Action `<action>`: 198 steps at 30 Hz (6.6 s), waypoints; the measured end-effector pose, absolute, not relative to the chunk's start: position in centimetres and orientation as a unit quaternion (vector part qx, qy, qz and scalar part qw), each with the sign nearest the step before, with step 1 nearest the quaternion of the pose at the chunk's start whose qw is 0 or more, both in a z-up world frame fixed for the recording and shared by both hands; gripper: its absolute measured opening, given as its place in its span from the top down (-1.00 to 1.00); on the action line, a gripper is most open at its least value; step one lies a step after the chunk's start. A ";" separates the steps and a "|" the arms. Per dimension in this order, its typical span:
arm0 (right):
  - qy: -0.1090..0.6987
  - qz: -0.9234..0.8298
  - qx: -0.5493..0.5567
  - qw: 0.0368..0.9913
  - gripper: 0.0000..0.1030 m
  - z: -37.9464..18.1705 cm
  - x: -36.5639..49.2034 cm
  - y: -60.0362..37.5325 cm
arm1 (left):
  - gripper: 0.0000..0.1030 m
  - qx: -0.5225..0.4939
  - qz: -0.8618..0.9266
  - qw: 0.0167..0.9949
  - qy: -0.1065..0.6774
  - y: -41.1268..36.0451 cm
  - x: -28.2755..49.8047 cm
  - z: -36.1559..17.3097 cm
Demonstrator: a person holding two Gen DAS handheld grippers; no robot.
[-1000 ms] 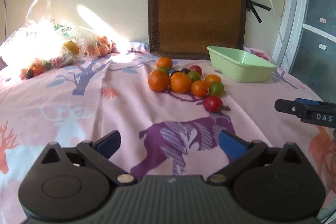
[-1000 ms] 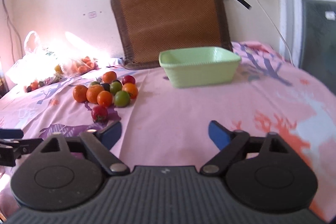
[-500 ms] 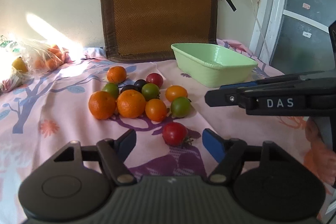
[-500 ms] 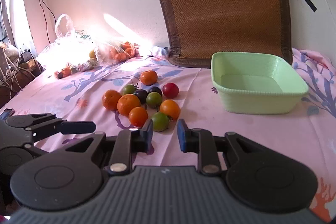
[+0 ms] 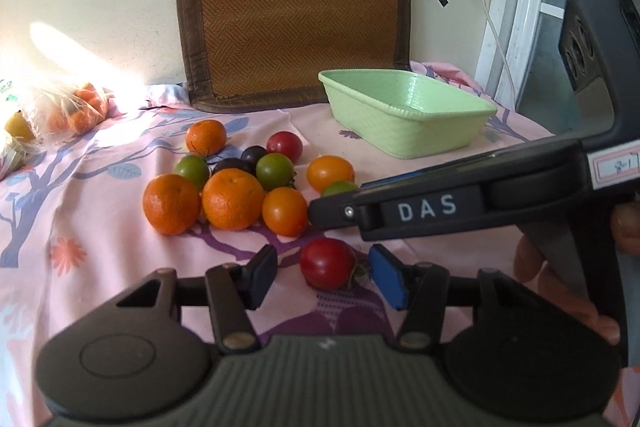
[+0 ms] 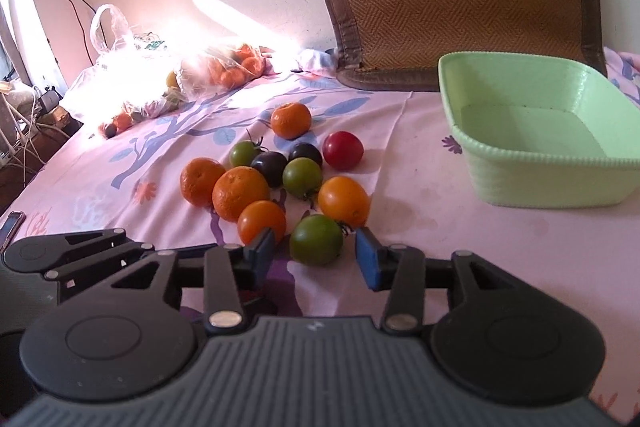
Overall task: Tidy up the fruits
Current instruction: 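Grasp a red tomato with the left tool while the right tool grasps a green tomato, then carry both tomatoes to the green tray and release them from both tools, then grasp an orange with the left tool while the right tool grasps a small orange, then carry both oranges over the green tray and open both tools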
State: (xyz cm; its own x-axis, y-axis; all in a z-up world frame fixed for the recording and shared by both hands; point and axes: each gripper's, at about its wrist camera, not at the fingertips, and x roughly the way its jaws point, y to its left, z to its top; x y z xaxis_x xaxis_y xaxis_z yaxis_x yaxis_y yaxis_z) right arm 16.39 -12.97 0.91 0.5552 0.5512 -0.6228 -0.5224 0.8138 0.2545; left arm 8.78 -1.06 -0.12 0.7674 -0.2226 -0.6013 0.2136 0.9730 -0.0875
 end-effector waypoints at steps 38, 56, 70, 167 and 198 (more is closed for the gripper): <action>0.262 0.150 -0.011 0.953 0.40 -0.3 5.7 -26.2 | 0.28 0.074 -0.225 0.922 0.308 -13.2 7.6 -0.2; 0.236 0.151 0.059 0.958 0.40 3.3 21.7 -28.1 | 0.27 -0.021 -0.176 0.923 0.342 -10.2 25.9 5.0; 0.224 0.131 0.011 0.966 0.11 2.5 21.2 -26.8 | -0.07 -0.020 -0.171 0.928 0.330 -9.6 24.6 4.7; 0.261 0.102 0.038 0.959 0.39 -1.9 3.8 -24.1 | 0.26 -0.019 -0.262 0.908 0.327 -6.9 7.2 0.5; 0.217 0.164 0.070 0.960 0.40 5.7 13.4 -26.9 | 0.33 -0.021 -0.238 0.927 0.289 -7.1 18.6 10.7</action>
